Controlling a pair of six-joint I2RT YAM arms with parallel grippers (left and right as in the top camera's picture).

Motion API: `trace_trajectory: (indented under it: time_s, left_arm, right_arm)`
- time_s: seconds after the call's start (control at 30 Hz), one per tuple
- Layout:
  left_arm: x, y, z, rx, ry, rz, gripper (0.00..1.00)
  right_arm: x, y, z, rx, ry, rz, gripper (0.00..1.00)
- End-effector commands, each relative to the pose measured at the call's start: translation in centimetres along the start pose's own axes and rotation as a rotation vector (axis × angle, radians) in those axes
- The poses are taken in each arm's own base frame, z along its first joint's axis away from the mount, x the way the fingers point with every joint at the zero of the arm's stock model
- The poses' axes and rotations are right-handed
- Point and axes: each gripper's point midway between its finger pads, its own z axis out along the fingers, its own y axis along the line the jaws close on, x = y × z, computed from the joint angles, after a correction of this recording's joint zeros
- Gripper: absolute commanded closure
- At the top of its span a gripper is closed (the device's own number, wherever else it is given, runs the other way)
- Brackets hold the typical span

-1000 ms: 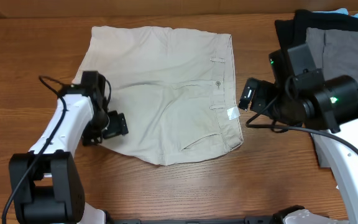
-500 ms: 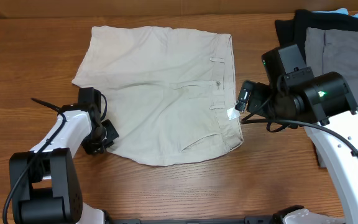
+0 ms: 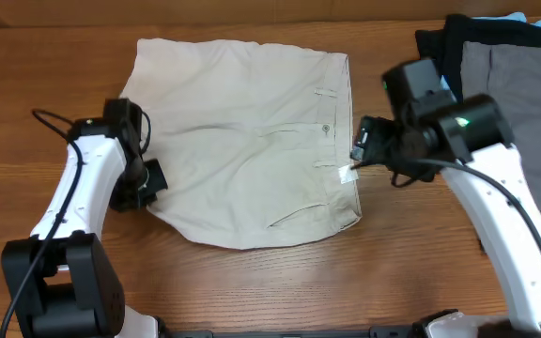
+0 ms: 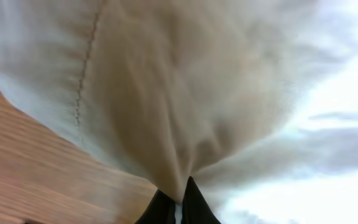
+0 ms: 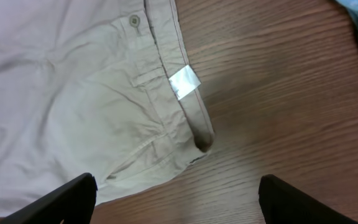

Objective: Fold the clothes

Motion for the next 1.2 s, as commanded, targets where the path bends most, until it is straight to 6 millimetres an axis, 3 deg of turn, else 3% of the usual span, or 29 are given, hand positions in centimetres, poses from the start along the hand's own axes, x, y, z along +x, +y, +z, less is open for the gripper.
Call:
trace_trajectory:
  time_s: [0.0,0.27,0.33,0.4,0.53,0.63,0.77,0.83,0.93,1.17]
  left_arm:
    - [-2.2,0.0,-2.1,-0.001,-0.093,0.045,0.96]
    - [-6.7,-3.0,-3.1,0.113,-0.283,0.047,0.96]
    - [-8.2,-4.3,-3.6,0.143,-0.351,0.048,0.95]
    - [-9.5,-5.5,-4.2,0.171,-0.415,0.055,0.87]
    - [-11.5,-8.1,-4.6,0.214,-0.507,0.088,0.87]
    - [-12.7,-10.1,-3.6,0.231,-0.538,0.114,0.88]
    - [-13.5,-11.7,-0.3,0.210,-0.516,0.138,0.88]
    - [-13.4,-11.6,0.9,0.198,-0.488,0.137,0.86]
    - [-12.9,-10.1,1.0,0.183,-0.440,0.090,0.86]
    - [-11.0,-4.6,-2.9,0.191,-0.311,-0.043,0.86]
  right_arm:
    - [0.6,2.0,2.7,-0.013,0.076,-0.089,0.14]
    - [1.0,4.9,7.5,-0.017,0.158,-0.146,0.13]
    - [0.9,5.2,8.0,-0.026,0.163,-0.145,0.13]
    - [0.9,5.5,8.1,-0.037,0.161,-0.145,0.13]
    - [0.8,5.5,8.1,-0.039,0.157,-0.145,0.13]
    - [0.7,5.6,8.1,-0.041,0.156,-0.145,0.13]
    - [0.7,5.6,8.1,-0.041,0.155,-0.145,0.13]
    - [0.7,5.6,8.1,-0.040,0.156,-0.145,0.12]
    - [0.7,5.5,8.1,-0.040,0.156,-0.145,0.12]
    - [0.7,5.5,8.1,-0.040,0.157,-0.145,0.07]
